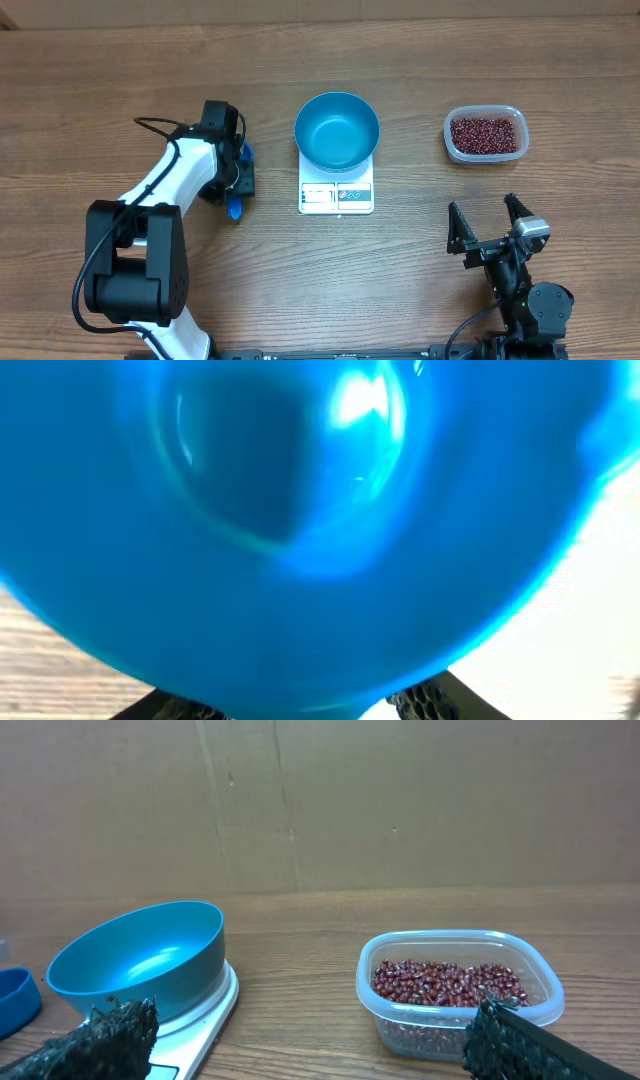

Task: Scoop item into bowl and weigh 150g on scale
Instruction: 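Lift the blue scoop with the left gripper and adjust its grip, then carry the scoop with the left gripper over the teal bowl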

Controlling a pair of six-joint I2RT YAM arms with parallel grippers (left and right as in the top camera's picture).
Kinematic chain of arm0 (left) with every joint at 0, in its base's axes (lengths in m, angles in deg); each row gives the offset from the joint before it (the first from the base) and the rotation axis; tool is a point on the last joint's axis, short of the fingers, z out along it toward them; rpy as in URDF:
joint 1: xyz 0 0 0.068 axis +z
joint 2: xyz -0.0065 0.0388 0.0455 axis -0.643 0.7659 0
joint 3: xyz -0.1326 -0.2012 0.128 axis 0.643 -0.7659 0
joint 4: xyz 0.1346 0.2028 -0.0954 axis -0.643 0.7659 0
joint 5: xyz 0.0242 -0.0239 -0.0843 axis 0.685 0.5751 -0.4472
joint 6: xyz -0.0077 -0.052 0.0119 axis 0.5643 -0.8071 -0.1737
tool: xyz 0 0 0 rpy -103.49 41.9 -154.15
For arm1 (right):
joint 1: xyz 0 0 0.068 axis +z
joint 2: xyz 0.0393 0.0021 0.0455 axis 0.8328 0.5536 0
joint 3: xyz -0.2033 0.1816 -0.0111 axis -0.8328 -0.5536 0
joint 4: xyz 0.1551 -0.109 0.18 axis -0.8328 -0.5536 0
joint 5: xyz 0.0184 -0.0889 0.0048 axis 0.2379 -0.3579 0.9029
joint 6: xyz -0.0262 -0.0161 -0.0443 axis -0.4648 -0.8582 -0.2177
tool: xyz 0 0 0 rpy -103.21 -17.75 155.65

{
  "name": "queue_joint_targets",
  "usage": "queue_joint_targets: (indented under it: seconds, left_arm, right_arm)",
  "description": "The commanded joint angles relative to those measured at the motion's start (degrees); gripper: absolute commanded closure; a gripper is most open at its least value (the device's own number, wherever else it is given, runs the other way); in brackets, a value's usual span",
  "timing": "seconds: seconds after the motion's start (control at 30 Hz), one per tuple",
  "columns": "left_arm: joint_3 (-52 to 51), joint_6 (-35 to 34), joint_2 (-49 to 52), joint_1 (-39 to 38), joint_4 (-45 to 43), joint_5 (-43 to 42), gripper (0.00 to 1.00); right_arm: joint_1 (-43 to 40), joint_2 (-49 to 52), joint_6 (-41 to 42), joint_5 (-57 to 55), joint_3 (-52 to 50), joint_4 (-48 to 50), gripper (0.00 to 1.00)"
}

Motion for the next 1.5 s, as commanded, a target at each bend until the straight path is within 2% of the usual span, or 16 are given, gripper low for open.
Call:
queue_joint_targets:
  seconds: [0.0, 0.2, 0.4, 0.73, 1.03, 1.27, 1.4, 1.47]
  left_arm:
    - [4.1, -1.2, -0.1, 0.1, 1.0, -0.3, 0.51]
    - [4.4, -1.3, -0.1, 0.1, 1.3, -0.3, 0.64]
    - [4.4, -1.3, -0.1, 0.0, 2.3, -0.3, 0.67]
    - [4.4, -1.3, -0.1, 0.0, 2.3, -0.3, 0.81]
    - [5.7, -2.8, -2.7, 0.1, 2.6, -1.2, 0.82]
    - [12.4, -6.2, -8.7, 0.3, 6.4, -6.3, 0.8]
    - [17.7, -8.0, -11.2, 1.1, 9.4, -13.8, 0.8]
    - [19.5, -9.2, -12.0, 1.6, 9.3, -20.5, 0.79]
  right_arm:
    - [-0.2, -0.6, -0.2, -0.6, -0.6, 0.3, 0.0]
    - [-0.2, -0.6, -0.2, -0.6, -0.6, 0.3, 0.0]
    - [-0.2, -0.6, -0.2, -0.6, -0.6, 0.3, 0.0]
    - [-0.2, -0.6, -0.2, -0.6, -0.6, 0.3, 0.0]
    - [-0.2, -0.6, -0.2, -0.6, -0.6, 0.3, 0.0]
    - [-0.2, -0.6, -0.2, -0.6, -0.6, 0.3, 0.0]
    - [-0.2, -0.6, -0.2, -0.6, -0.6, 0.3, 0.0]
    - [-0.2, -0.6, -0.2, -0.6, -0.6, 0.3, 0.0]
